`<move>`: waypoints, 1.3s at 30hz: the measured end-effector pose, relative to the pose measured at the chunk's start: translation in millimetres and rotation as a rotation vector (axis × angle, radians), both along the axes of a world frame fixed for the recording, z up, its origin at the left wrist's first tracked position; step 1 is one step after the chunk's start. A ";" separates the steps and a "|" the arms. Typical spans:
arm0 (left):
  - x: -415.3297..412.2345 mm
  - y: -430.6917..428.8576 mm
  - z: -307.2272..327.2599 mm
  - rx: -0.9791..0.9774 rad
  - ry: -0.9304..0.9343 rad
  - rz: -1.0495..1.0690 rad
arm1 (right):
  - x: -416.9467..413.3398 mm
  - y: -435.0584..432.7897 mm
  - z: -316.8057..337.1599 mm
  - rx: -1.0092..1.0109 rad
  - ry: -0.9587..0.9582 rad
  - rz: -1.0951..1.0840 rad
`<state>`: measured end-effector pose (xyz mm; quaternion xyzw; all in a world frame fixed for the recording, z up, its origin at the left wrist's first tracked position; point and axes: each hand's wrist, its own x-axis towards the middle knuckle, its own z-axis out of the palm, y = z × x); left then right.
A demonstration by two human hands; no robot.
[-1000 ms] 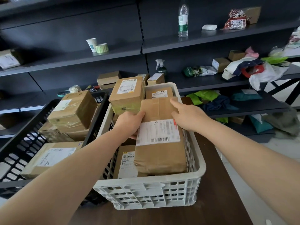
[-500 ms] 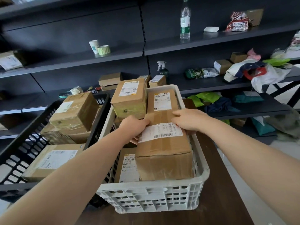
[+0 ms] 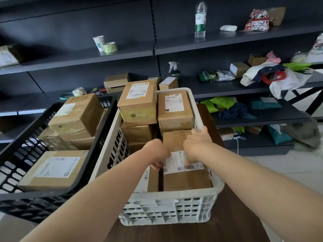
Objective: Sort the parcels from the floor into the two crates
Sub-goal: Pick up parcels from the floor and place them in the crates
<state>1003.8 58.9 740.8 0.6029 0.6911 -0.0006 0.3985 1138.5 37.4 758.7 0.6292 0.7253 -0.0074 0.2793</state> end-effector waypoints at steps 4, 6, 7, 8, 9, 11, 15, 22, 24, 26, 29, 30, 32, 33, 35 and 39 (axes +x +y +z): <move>-14.4 11.0 4.6 0.102 -0.022 0.063 | -6.7 9.1 8.3 0.135 0.236 -0.039; -27.3 20.7 9.6 0.232 -0.092 0.162 | -12.1 15.1 12.6 0.221 0.325 -0.045; -34.2 24.1 13.8 0.289 -0.134 0.214 | -15.3 18.2 14.5 0.262 0.390 -0.059; -41.2 27.3 18.6 0.350 -0.173 0.264 | -18.8 21.8 17.0 0.297 0.473 -0.084; -48.4 30.7 23.8 0.414 -0.206 0.313 | -22.8 25.3 20.4 0.315 0.567 -0.117; -62.3 38.6 34.3 0.549 -0.235 0.399 | -31.0 33.0 29.8 0.299 0.758 -0.173; -83.0 58.8 54.7 0.689 -0.243 0.508 | -51.4 49.1 43.2 0.287 1.113 -0.222; -95.2 85.2 66.7 0.512 -0.414 0.401 | -77.7 95.2 34.7 0.236 1.379 -0.386; -96.3 93.0 65.6 0.451 -0.474 0.404 | -82.4 102.5 30.7 0.216 1.443 -0.458; -96.8 96.9 64.0 0.440 -0.496 0.413 | -87.0 106.4 28.1 0.222 1.491 -0.509; -101.8 97.9 58.9 0.561 -0.445 0.471 | -86.6 107.6 28.3 0.370 1.518 -0.553; -104.7 97.6 56.4 0.601 -0.431 0.513 | -83.8 106.7 28.7 0.443 1.499 -0.576; -108.7 98.5 52.2 0.605 -0.474 0.601 | -77.4 107.4 24.6 0.534 1.444 -0.627; -108.8 99.8 50.9 0.566 -0.509 0.623 | -75.6 109.5 21.0 0.519 1.440 -0.648; -104.4 100.0 51.9 0.431 -0.553 0.590 | -77.1 112.2 17.2 0.400 1.507 -0.668; -101.1 97.6 58.9 0.309 -0.585 0.513 | -79.0 111.9 22.6 0.250 1.603 -0.645</move>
